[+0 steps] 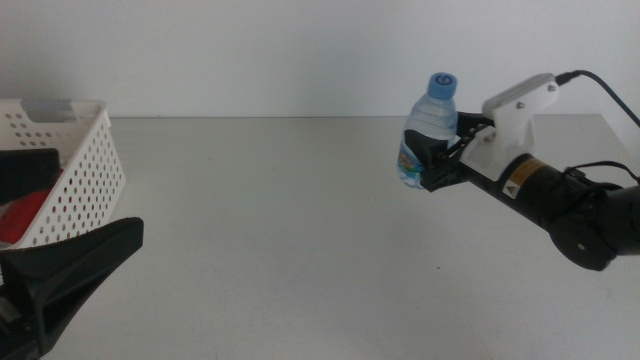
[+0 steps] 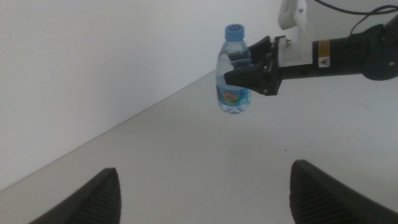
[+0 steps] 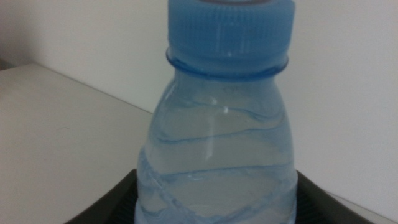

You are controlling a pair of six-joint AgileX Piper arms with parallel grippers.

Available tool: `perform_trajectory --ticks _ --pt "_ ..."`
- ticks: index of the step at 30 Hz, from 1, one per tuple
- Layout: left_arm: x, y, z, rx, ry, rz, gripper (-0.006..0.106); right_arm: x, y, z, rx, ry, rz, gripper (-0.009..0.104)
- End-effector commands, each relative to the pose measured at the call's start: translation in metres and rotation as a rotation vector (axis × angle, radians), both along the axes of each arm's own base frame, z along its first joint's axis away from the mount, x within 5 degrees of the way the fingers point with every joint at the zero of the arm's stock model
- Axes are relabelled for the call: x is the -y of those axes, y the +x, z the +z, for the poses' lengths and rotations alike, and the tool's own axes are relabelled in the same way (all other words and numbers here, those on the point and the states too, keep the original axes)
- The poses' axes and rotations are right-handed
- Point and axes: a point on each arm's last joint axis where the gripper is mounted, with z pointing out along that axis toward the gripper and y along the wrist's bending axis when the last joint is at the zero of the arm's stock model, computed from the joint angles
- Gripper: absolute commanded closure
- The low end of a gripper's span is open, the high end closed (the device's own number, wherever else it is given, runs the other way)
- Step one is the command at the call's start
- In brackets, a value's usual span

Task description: Use arms to grab the bottles and put them into the dustbin to the left of the table.

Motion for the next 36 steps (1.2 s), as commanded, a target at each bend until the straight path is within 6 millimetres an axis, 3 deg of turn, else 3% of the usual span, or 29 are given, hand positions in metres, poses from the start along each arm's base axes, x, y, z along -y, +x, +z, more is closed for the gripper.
perform_trajectory --ticks 1,8,16,19,26,27,36 --pt "0.001 0.001 0.015 0.067 -0.071 0.006 0.008 -0.021 0.009 0.049 0.144 0.069 0.07 0.096" --pt "0.001 0.001 0.015 0.067 -0.071 0.006 0.008 -0.075 0.03 0.052 0.126 0.102 0.198 0.096" --pt "0.001 0.001 0.015 0.067 -0.071 0.006 0.008 -0.133 0.036 0.02 0.099 0.09 0.322 0.096" --pt "0.001 0.001 0.015 0.067 -0.071 0.006 0.008 -0.145 0.034 0.009 0.083 0.086 0.348 0.096" --pt "0.001 0.001 0.015 0.067 -0.071 0.006 0.008 -0.148 0.034 -0.002 0.059 0.07 0.357 0.096" --pt "0.001 0.001 0.015 0.067 -0.071 0.006 0.008 -0.149 0.033 -0.002 0.059 0.062 0.373 0.078" --pt "0.001 0.001 0.015 0.067 -0.071 0.006 0.008 -0.153 0.028 -0.003 0.029 0.056 0.437 0.022"
